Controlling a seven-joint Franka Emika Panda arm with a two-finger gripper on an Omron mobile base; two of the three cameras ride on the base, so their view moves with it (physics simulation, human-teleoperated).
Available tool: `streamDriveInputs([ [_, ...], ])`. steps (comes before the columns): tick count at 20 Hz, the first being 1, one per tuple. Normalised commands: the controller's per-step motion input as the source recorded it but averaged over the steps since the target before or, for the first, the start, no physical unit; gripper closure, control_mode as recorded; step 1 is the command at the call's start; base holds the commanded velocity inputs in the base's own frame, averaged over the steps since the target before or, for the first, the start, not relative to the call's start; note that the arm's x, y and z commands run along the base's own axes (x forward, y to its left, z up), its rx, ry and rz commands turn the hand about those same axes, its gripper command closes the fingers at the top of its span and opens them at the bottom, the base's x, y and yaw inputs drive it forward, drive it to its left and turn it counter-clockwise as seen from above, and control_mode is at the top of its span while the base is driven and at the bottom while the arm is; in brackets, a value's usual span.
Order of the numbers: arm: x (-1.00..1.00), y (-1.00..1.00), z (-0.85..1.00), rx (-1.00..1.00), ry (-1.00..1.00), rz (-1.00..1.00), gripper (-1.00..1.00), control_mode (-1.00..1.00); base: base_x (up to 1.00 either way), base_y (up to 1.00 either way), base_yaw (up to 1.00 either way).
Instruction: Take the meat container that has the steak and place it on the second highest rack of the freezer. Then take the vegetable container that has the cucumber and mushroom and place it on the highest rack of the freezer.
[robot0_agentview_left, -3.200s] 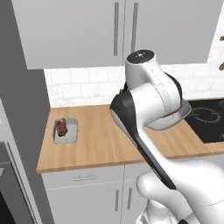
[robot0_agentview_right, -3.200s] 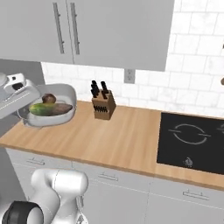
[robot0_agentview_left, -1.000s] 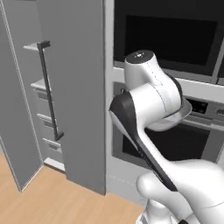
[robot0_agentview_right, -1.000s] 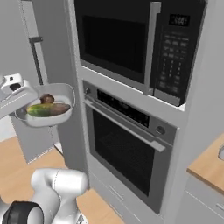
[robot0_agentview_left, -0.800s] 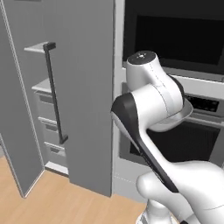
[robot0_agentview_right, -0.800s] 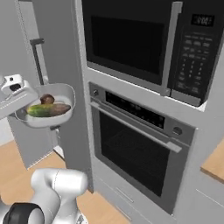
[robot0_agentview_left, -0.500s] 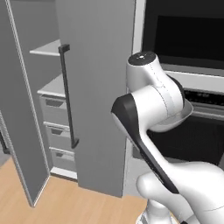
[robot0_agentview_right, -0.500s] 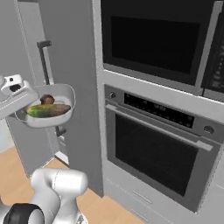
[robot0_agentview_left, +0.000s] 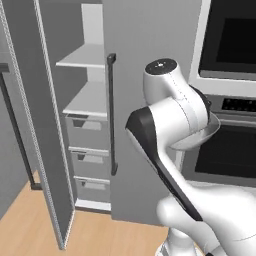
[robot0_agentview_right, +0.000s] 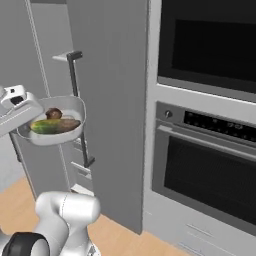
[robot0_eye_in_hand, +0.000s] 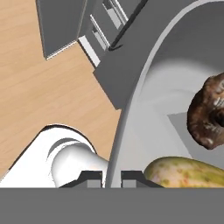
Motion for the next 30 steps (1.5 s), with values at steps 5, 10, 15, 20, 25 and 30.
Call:
streamDriveInputs([
  [5,0.00,0.00,0.00,0.00,0.00,0.00,1.00,1.00,0.44,0.88,-0.28],
  [10,0.00,0.00,0.00,0.00,0.00,0.00,1.00,1.00,0.14,0.66,-0.31],
  [15,0.00,0.00,0.00,0.00,0.00,0.00,1.00,1.00,0.14,0.23,-0.21],
  [20,0.00,0.00,0.00,0.00,0.00,0.00,1.00,1.00,0.48,0.37,-0.08],
  [25,0.00,0.00,0.00,0.00,0.00,0.00,1.00,1.00,0.52,0.34,0.00],
  [30,0.00,0.00,0.00,0.00,0.00,0.00,1.00,1.00,0.61,0.17,0.00],
])
